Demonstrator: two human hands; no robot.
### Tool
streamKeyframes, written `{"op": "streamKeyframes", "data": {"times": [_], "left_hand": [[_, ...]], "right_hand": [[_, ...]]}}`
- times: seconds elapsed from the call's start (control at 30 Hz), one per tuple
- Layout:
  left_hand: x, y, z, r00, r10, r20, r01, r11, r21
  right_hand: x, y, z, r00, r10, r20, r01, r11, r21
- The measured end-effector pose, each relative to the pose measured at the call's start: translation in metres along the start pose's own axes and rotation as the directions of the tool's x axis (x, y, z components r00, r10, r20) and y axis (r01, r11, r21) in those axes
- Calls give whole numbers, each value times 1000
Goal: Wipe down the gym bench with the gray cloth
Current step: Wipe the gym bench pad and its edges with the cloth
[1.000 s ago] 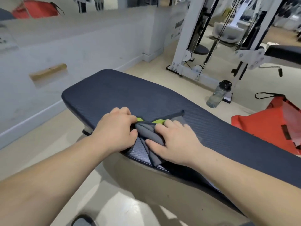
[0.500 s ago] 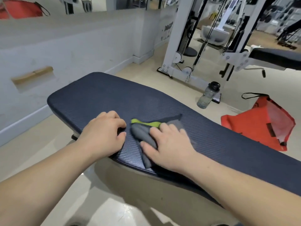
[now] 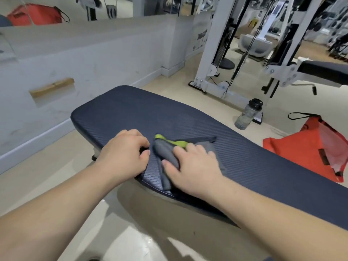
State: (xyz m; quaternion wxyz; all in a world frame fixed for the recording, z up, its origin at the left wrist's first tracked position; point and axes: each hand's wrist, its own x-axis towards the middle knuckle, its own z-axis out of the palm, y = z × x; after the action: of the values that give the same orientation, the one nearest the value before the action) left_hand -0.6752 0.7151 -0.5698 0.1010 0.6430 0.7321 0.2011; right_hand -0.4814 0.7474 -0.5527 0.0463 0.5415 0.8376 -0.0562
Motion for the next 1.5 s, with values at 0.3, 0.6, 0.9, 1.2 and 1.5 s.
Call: {"op": "streamKeyframes", "data": {"times": [0.3, 0.6, 0.9, 1.2, 1.5], "left_hand": [[2, -50, -15, 979, -187, -83, 181, 981, -68], [-14, -104, -29, 921, -345, -183, 315, 933, -172], [-6, -120, -19, 861, -454, -231, 356, 861, -364], [0, -129, -15, 800, -544, -253, 412, 804, -428], [30, -92, -9, 866, -321, -385, 235, 938, -253]], "right_hand": [[105, 17, -9, 949, 312, -50, -307, 948, 88], [102, -112, 7, 968, -219, -126, 220, 975, -4], [206, -191, 9, 991, 16, -136, 0, 993, 116], [261, -157, -8, 988, -75, -136, 96, 983, 156], [212, -66, -3, 764, -627, -152, 633, 774, -11]]}}
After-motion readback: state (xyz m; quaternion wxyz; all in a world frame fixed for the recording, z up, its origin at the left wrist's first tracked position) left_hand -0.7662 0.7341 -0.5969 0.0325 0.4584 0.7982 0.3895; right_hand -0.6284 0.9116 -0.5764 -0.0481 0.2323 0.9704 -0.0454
